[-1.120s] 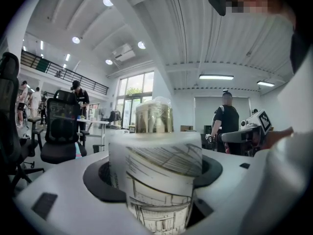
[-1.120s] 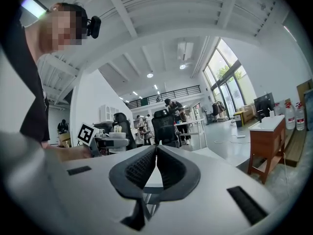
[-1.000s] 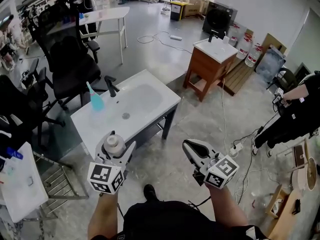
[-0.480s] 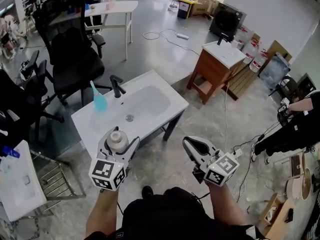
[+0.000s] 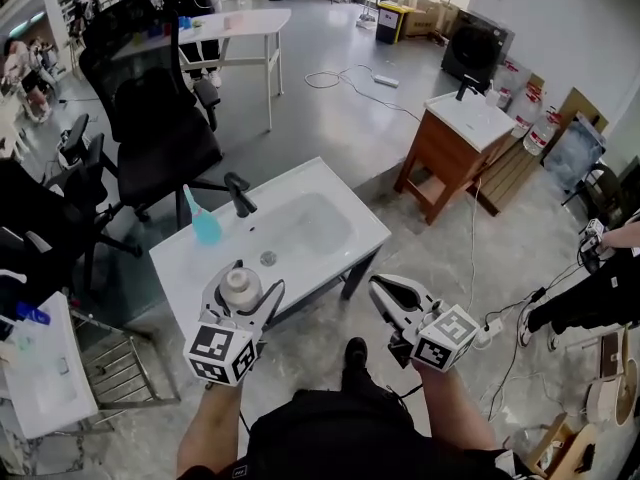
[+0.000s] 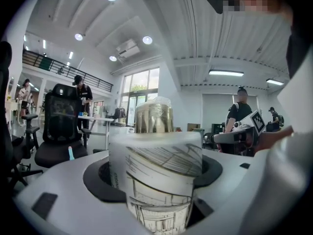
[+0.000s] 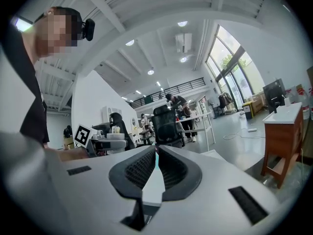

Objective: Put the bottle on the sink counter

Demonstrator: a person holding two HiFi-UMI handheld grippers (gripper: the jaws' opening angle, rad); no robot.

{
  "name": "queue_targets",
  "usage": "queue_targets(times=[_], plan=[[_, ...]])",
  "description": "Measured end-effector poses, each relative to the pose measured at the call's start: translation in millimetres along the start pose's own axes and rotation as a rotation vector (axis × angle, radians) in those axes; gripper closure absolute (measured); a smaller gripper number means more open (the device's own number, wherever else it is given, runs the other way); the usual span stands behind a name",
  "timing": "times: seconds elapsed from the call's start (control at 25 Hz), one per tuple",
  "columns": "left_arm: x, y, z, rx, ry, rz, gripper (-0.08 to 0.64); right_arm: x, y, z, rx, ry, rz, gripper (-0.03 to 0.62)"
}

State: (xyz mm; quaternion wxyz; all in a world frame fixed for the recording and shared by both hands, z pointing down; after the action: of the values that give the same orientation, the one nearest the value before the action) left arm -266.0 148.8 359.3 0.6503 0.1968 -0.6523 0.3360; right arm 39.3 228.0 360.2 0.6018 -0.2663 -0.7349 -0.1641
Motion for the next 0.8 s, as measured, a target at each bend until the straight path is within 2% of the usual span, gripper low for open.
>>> queue_targets(times=[0.24,0.48,0.8], plan=[[-14.1,-78.1,-6.1,-0.044,0.009,0.003,0.227,-20.0,-21.4,-90.1,-0.062,-0.007,-0.01,0.575],[-28.4,-155.1,-26.6,-0.07,0.02,0.0,0.227,-29.5,-36.0,-179.6,-0.119,-0.044,0.025,0.575],[-37.3,-203.3,-27.5,-0.158,0.033,0.025,0.227,-47.8,-65.2,-240.6,-0.238,-0.042,0.045,0.575]])
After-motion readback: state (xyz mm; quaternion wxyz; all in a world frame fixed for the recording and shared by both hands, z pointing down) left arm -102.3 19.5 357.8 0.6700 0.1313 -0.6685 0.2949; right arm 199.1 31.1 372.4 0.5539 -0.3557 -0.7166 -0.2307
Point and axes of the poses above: the fingertips, and each gripper's own axes: y backward along the fingers, z to its left, x out of its underside, the point moved 10 cm from there along y, backward along the fingers, and after that the axes turned 1 degree about y, right-handed, at the moved point
